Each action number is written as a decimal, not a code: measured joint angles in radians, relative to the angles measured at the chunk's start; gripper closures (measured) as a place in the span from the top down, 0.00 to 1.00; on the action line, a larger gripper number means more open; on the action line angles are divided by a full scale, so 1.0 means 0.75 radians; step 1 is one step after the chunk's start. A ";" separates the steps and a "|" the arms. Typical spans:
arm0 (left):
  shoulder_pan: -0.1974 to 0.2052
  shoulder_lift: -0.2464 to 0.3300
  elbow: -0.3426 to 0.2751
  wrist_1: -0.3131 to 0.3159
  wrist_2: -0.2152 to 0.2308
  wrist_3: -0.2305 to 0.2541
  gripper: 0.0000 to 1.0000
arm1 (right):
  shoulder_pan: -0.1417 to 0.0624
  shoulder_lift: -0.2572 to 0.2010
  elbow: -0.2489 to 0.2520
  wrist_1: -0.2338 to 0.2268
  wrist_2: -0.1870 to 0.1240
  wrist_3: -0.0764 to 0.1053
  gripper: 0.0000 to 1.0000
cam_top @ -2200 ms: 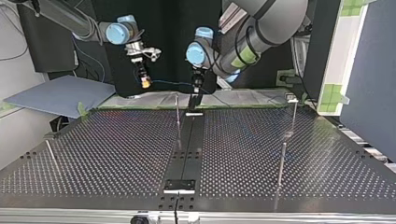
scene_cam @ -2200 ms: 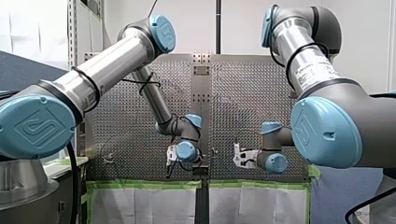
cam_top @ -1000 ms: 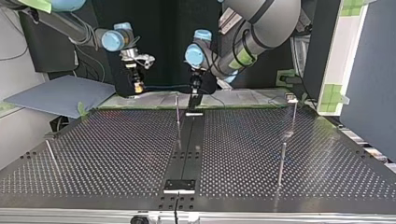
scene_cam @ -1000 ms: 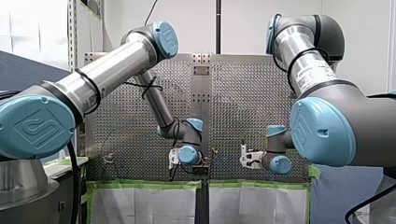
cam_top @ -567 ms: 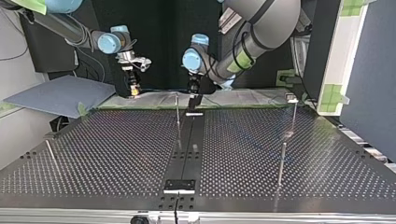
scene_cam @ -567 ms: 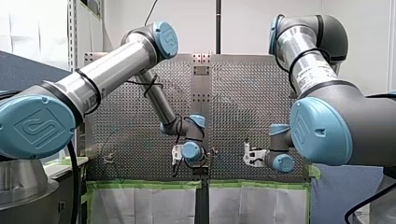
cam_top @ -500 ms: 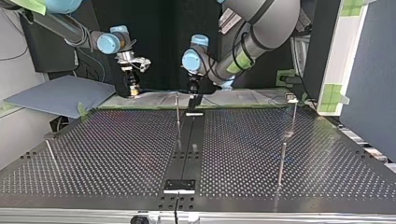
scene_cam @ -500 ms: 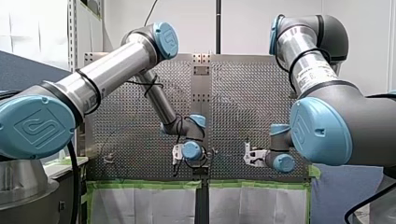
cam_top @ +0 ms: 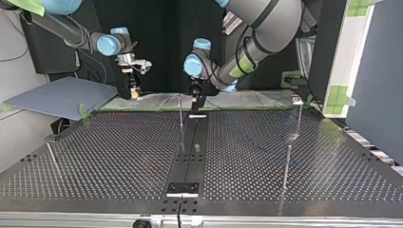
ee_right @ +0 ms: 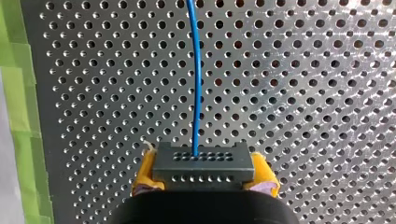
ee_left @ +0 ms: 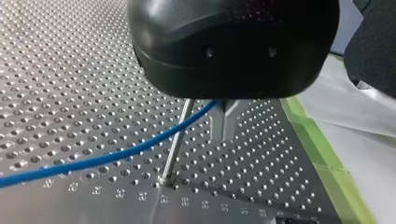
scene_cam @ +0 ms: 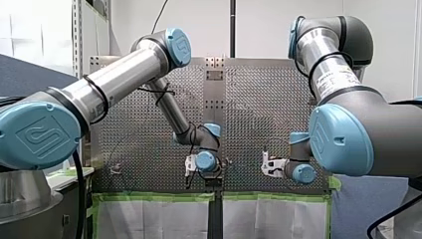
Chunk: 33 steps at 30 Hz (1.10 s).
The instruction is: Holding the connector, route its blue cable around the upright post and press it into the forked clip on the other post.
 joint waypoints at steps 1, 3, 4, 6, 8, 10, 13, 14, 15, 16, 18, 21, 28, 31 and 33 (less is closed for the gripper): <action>0.001 0.000 0.003 -0.003 0.000 0.000 0.03 | 0.000 0.000 -0.001 0.000 0.000 0.000 0.00; 0.005 0.000 0.009 -0.008 0.001 0.000 0.03 | -0.001 0.000 -0.002 0.000 -0.001 0.000 0.00; 0.006 0.000 0.011 -0.010 0.001 0.000 0.03 | -0.002 0.001 -0.004 0.001 -0.001 0.000 0.00; 0.010 0.000 0.013 -0.011 0.003 0.000 0.05 | -0.003 0.001 -0.007 0.002 -0.001 0.000 0.00; 0.014 0.000 0.015 -0.010 0.009 -0.001 0.05 | -0.006 0.002 -0.010 0.003 -0.002 0.001 0.00; 0.018 0.000 0.016 -0.011 0.013 -0.001 0.05 | -0.009 0.002 -0.012 0.004 -0.002 0.001 0.00; 0.026 0.000 0.017 -0.013 0.021 -0.001 0.05 | -0.012 0.003 -0.014 0.004 -0.002 0.002 0.00; 0.029 0.000 0.017 -0.013 0.024 -0.001 0.05 | -0.013 0.003 -0.014 0.004 -0.002 0.002 0.00; 0.031 0.000 0.017 -0.014 0.026 0.000 0.05 | -0.014 0.003 -0.014 0.004 -0.002 0.002 0.00; 0.033 0.000 0.017 -0.014 0.028 0.000 0.05 | -0.015 0.004 -0.014 0.004 -0.003 0.002 0.00; 0.036 0.000 0.018 -0.016 0.032 0.000 0.05 | -0.016 0.004 -0.014 0.004 -0.003 0.002 0.00; 0.040 -0.001 0.022 -0.018 0.038 0.000 0.05 | -0.018 0.006 -0.015 0.004 -0.003 0.002 0.00; 0.045 -0.001 0.035 -0.030 0.052 -0.002 0.05 | -0.019 0.007 -0.021 0.005 -0.003 0.002 0.00; 0.048 -0.001 0.040 -0.033 0.054 -0.005 0.05 | -0.021 0.008 -0.024 0.006 -0.003 0.002 0.00; 0.051 -0.001 0.043 -0.034 0.058 -0.007 0.05 | -0.021 0.008 -0.027 0.006 -0.004 0.003 0.00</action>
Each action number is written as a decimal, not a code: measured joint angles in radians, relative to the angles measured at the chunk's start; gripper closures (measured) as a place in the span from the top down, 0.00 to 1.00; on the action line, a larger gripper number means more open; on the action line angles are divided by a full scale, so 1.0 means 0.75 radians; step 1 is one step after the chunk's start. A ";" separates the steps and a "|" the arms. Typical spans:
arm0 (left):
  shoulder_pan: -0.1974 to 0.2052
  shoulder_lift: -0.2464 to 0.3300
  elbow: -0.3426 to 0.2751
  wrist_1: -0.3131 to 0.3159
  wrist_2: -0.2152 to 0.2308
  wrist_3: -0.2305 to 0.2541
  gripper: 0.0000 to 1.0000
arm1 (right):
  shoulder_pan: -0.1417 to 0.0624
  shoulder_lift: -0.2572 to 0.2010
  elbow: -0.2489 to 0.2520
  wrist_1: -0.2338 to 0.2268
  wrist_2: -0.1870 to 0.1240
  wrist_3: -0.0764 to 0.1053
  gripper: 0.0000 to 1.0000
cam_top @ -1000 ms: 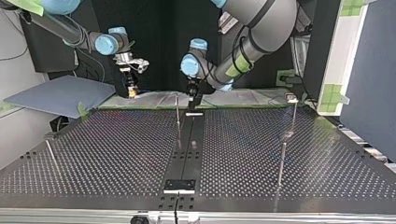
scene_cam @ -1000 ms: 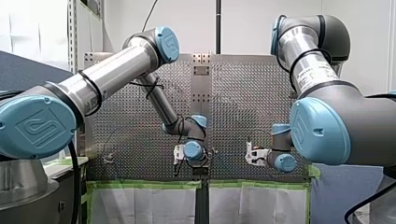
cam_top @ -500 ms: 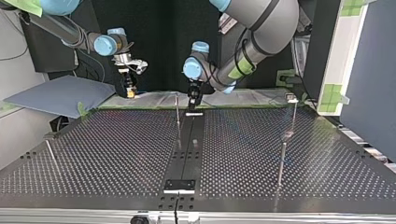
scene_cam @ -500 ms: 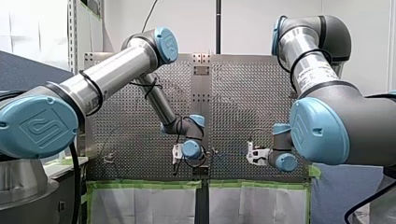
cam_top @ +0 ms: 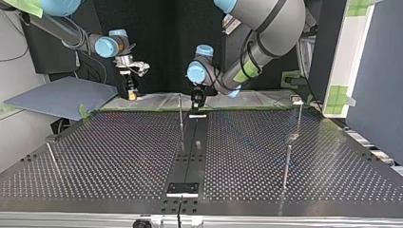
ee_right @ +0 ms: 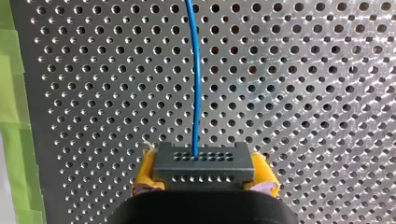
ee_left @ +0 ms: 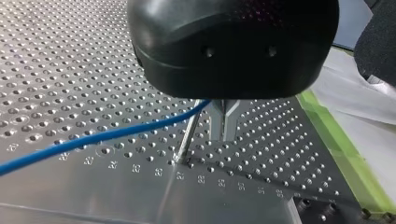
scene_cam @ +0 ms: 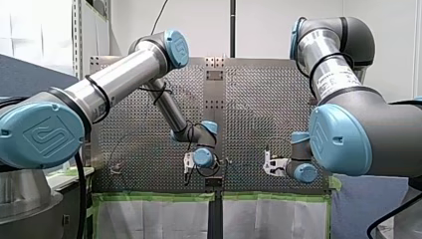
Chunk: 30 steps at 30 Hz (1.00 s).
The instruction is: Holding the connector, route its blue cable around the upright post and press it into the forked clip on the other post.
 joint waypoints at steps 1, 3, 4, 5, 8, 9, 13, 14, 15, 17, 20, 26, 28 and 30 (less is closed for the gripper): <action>0.001 0.000 0.002 -0.001 0.001 -0.001 0.05 | -0.001 0.000 -0.002 0.000 0.000 0.000 0.00; 0.005 0.000 0.005 -0.003 0.003 -0.002 0.05 | -0.001 0.000 -0.005 0.000 -0.001 0.001 0.00; 0.006 0.000 0.007 -0.004 0.004 -0.003 0.05 | -0.002 0.001 -0.007 0.000 -0.001 0.001 0.00; 0.008 0.000 0.010 -0.006 0.005 -0.003 0.05 | -0.003 0.001 -0.009 0.000 -0.001 0.001 0.00; 0.013 0.000 0.015 -0.009 0.010 -0.003 0.05 | -0.006 0.002 -0.015 0.000 -0.002 0.001 0.00; 0.014 0.000 0.016 -0.009 0.011 -0.003 0.05 | -0.007 0.002 -0.016 0.000 -0.002 0.001 0.00; 0.021 0.000 0.022 -0.010 0.019 -0.003 0.05 | -0.011 0.004 -0.026 0.002 -0.003 0.004 0.00; 0.023 0.000 0.024 -0.010 0.021 -0.003 0.05 | -0.011 0.004 -0.029 0.003 -0.003 0.004 0.00; 0.025 0.000 0.025 -0.011 0.022 -0.003 0.05 | -0.012 0.004 -0.033 0.005 -0.003 0.005 0.00; 0.029 0.000 0.028 -0.013 0.025 -0.003 0.05 | -0.013 0.004 -0.044 0.014 -0.003 0.005 0.00; 0.035 0.000 0.034 -0.015 0.026 -0.003 0.05 | -0.013 0.004 -0.062 0.026 -0.003 0.005 0.00; 0.040 0.000 0.053 -0.030 0.027 0.000 0.05 | -0.017 0.004 -0.088 0.038 -0.005 0.006 0.00; 0.041 0.000 0.058 -0.035 0.027 0.000 0.05 | -0.020 0.004 -0.093 0.038 -0.005 0.006 0.00; 0.042 0.000 0.065 -0.041 0.027 0.001 0.05 | -0.023 0.004 -0.097 0.038 -0.005 0.007 0.00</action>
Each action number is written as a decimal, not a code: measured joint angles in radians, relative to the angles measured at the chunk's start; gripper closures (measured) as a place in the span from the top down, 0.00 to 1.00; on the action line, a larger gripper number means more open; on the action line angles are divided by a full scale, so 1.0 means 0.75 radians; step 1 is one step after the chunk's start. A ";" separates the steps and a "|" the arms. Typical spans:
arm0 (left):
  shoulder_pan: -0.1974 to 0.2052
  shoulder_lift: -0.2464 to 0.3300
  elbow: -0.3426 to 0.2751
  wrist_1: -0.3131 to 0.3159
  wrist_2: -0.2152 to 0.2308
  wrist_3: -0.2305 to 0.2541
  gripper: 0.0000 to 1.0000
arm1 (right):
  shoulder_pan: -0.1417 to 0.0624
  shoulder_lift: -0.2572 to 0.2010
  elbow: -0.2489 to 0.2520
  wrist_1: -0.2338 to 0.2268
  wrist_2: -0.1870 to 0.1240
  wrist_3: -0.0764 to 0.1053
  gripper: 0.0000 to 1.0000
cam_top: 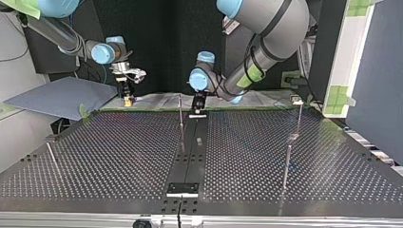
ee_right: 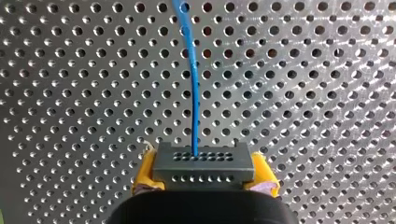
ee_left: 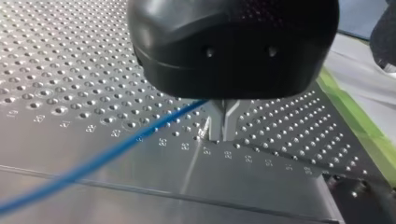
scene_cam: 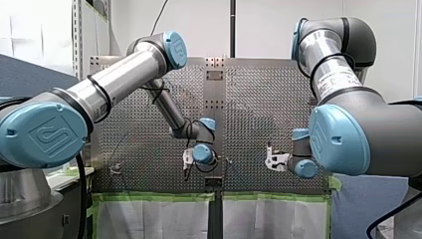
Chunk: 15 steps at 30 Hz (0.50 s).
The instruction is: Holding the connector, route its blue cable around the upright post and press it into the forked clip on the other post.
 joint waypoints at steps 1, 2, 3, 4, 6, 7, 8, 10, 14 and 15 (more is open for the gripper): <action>0.000 0.000 0.002 -0.003 0.000 0.000 0.05 | -0.001 0.000 -0.002 0.000 0.000 0.000 0.00; 0.001 -0.001 0.005 -0.006 0.000 0.000 0.05 | -0.002 0.000 -0.004 0.000 0.000 0.000 0.00; 0.002 -0.001 0.006 -0.009 0.000 0.000 0.05 | -0.003 0.000 -0.006 0.000 0.000 0.000 0.00; 0.002 -0.001 0.008 -0.011 0.000 0.000 0.05 | -0.004 0.000 -0.008 0.000 0.000 0.001 0.00; 0.005 -0.001 0.010 -0.016 0.000 0.000 0.05 | -0.005 0.000 -0.012 0.001 0.000 0.001 0.00; 0.006 0.000 0.011 -0.017 0.000 0.000 0.05 | -0.005 0.000 -0.014 0.002 0.000 0.001 0.00; 0.007 0.000 0.012 -0.019 0.000 -0.001 0.05 | -0.005 0.000 -0.015 0.002 0.000 0.001 0.00; 0.009 0.000 0.012 -0.020 0.000 -0.001 0.05 | -0.005 0.000 -0.017 0.002 0.000 0.001 0.00; 0.014 0.000 0.013 -0.025 0.000 -0.003 0.05 | -0.005 0.000 -0.017 0.003 0.000 0.001 0.00; 0.014 0.000 0.013 -0.027 0.000 -0.003 0.05 | -0.005 0.000 -0.017 0.003 0.000 0.001 0.00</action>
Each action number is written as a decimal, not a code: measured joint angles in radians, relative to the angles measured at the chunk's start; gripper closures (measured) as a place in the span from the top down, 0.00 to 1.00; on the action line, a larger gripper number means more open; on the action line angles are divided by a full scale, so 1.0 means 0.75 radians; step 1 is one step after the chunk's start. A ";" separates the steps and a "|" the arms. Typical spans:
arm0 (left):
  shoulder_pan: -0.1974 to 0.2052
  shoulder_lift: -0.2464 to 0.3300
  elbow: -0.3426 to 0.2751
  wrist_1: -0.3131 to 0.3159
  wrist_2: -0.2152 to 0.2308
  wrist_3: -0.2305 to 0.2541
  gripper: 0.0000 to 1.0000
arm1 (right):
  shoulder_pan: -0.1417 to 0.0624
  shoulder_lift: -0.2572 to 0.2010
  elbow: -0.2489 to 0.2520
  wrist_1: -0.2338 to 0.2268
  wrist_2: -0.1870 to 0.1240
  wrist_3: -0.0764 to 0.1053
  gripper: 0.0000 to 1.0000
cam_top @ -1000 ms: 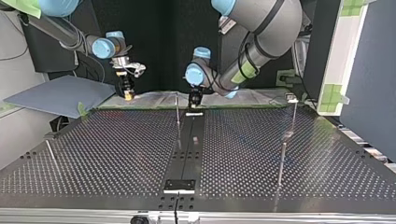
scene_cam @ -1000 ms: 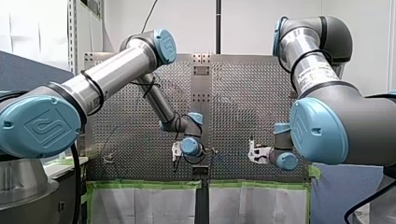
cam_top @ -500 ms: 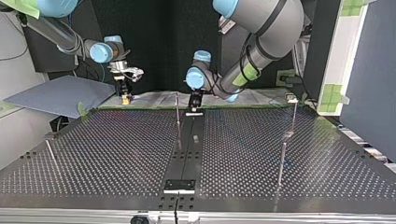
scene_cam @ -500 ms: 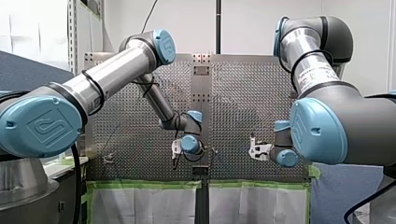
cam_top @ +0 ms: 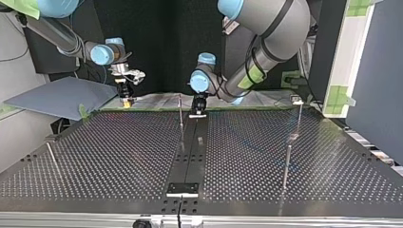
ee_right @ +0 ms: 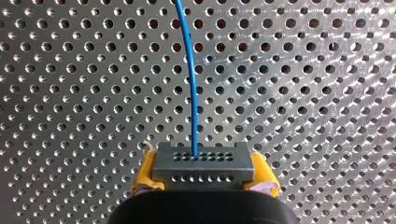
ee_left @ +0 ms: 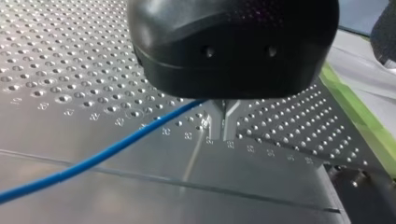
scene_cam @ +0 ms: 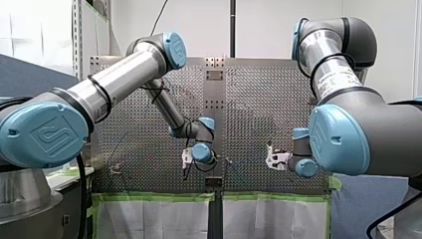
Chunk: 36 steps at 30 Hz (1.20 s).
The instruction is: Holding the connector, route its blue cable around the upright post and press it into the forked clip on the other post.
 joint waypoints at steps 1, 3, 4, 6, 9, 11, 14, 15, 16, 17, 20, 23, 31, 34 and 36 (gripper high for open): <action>0.001 0.000 0.000 -0.002 0.000 0.000 0.05 | 0.000 0.000 0.000 0.000 0.000 0.000 0.00; 0.003 0.000 0.000 -0.007 0.000 -0.001 0.05 | 0.000 0.000 0.000 0.000 0.000 0.000 0.00; 0.003 0.000 0.000 -0.010 -0.001 -0.001 0.05 | 0.000 0.000 0.000 0.000 0.000 -0.001 0.00; 0.004 0.000 0.000 -0.015 -0.001 -0.004 0.05 | 0.000 0.000 0.000 0.000 0.000 -0.001 0.00; 0.004 0.000 0.000 -0.021 -0.002 -0.009 0.12 | 0.000 0.000 0.000 0.003 0.000 -0.003 0.00; 0.004 0.000 0.000 -0.024 -0.002 -0.014 0.16 | 0.000 0.000 0.000 0.006 0.000 -0.005 0.00; 0.003 0.000 0.000 -0.028 -0.002 -0.019 0.28 | 0.000 0.000 0.000 0.009 0.000 -0.005 0.00; 0.003 0.000 0.000 -0.029 -0.002 -0.020 0.35 | 0.000 0.000 0.000 0.011 0.000 -0.005 0.00; 0.002 0.000 0.000 -0.031 -0.003 -0.021 0.35 | 0.000 0.000 0.000 0.014 0.000 -0.006 0.00; 0.000 0.000 0.000 -0.035 -0.003 -0.022 0.44 | 0.000 0.000 0.000 0.016 0.000 -0.007 0.00; -0.003 0.000 0.000 -0.045 -0.006 -0.022 0.62 | 0.000 0.000 0.000 0.027 0.000 -0.008 0.00; -0.007 0.000 -0.001 -0.059 -0.018 -0.019 0.76 | 0.000 0.000 0.000 0.036 0.000 -0.009 0.00; -0.019 0.001 -0.003 -0.088 -0.036 -0.012 1.00 | 0.000 0.000 0.000 0.058 0.000 -0.018 0.00; -0.022 0.002 -0.003 -0.108 -0.034 -0.012 1.00 | 0.000 0.000 0.000 0.061 0.000 -0.020 0.00; -0.025 0.002 -0.004 -0.122 -0.031 -0.011 1.00 | 0.000 0.000 0.000 0.061 0.000 -0.020 0.00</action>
